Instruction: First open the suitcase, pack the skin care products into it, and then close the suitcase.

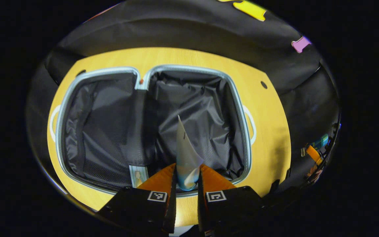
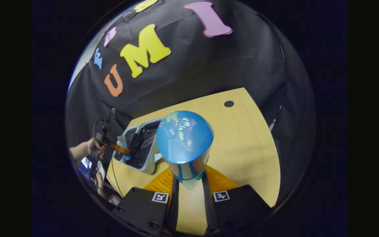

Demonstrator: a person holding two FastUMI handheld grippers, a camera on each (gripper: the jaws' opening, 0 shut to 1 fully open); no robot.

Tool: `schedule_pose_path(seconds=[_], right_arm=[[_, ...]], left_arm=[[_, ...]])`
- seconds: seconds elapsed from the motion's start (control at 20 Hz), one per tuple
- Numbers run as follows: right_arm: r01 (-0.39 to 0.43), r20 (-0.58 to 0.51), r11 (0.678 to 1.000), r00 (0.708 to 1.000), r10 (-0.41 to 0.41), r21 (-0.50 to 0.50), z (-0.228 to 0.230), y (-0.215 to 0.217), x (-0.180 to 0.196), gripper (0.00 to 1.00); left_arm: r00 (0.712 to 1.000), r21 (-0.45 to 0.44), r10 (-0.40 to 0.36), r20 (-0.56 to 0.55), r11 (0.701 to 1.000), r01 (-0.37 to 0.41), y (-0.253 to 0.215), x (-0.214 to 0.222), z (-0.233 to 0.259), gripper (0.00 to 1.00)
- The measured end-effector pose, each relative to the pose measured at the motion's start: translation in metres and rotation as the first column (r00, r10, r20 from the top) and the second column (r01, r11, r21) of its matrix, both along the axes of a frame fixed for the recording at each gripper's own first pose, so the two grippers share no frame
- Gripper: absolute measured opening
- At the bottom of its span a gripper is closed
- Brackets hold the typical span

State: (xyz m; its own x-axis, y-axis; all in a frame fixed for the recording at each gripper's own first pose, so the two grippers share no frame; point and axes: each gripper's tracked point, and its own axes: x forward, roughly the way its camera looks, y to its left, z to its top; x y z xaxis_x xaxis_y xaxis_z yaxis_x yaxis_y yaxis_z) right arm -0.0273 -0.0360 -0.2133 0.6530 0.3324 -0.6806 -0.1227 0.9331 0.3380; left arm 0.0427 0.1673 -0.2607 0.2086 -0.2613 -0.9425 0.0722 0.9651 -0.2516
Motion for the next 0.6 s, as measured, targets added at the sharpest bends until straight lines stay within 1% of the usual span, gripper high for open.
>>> schedule_pose_path(seconds=[0.1,0.2,0.35,0.4,0.45,0.55,0.6], right_arm=[[-0.005,-0.006,0.999,1.0,0.005,-0.036,0.001,-0.002,-0.019,0.33],[0.008,-0.021,0.999,1.0,-0.009,-0.036,0.001,-0.004,-0.036,0.32],[0.052,-0.041,0.998,0.998,-0.054,-0.04,-0.005,-0.011,-0.05,0.33],[0.066,-0.043,0.997,0.997,-0.067,-0.039,-0.005,-0.013,-0.053,0.32],[0.077,-0.042,0.996,0.996,-0.079,-0.043,-0.006,-0.015,-0.056,0.32],[0.096,-0.049,0.994,0.994,-0.099,-0.055,-0.009,-0.02,-0.059,0.32],[0.106,-0.053,0.993,0.993,-0.109,-0.052,-0.01,-0.021,-0.06,0.32]], left_arm=[[0.994,0.001,-0.036,-0.106,0.999,0.037,-0.002,0.0,-0.022,0.29],[0.981,0.016,-0.065,-0.183,0.997,0.069,-0.002,0.002,-0.037,0.29],[0.967,0.078,-0.109,-0.229,0.988,0.13,0.006,0.011,-0.046,0.29],[0.964,0.093,-0.112,-0.241,0.986,0.137,0.007,0.013,-0.05,0.36],[0.96,0.099,-0.109,-0.257,0.985,0.138,0.007,0.013,-0.053,0.29],[0.953,0.102,-0.089,-0.288,0.987,0.123,0.006,0.013,-0.058,0.3],[0.952,0.104,-0.087,-0.294,0.987,0.123,0.006,0.013,-0.06,0.31]])
